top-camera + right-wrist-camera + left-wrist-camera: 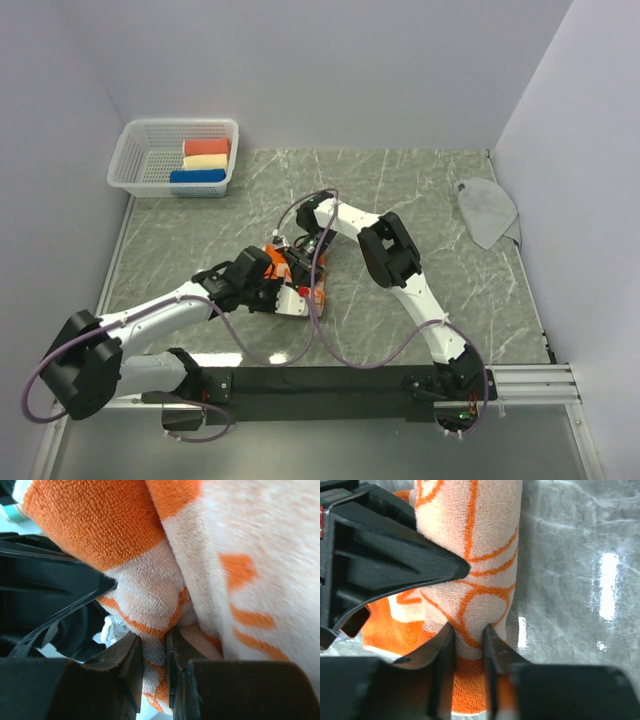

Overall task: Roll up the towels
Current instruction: Roll the towel, then place the rolled towel into the container

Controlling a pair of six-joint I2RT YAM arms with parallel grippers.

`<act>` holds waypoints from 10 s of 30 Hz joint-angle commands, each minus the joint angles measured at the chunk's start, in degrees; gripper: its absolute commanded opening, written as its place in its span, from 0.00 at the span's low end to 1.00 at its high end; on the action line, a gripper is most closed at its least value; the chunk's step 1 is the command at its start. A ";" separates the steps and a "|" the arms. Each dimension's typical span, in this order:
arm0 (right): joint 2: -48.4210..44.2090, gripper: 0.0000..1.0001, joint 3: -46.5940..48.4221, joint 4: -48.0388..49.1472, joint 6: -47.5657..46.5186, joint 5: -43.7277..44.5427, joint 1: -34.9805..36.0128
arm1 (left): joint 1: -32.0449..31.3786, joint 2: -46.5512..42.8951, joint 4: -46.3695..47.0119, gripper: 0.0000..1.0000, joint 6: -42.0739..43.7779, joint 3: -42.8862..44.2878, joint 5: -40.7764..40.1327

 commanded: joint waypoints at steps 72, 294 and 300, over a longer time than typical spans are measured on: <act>-37.22 0.00 -41.55 35.68 -13.76 34.11 11.54 | 36.52 47.98 -45.94 0.51 -3.48 53.02 34.72; -42.84 0.95 -27.65 26.62 3.82 13.61 -28.46 | 57.18 58.90 -6.12 0.00 -44.70 93.77 3.70; -43.80 0.97 -33.97 29.96 3.99 13.17 -28.46 | 58.33 65.10 1.06 0.00 -44.17 95.48 -0.86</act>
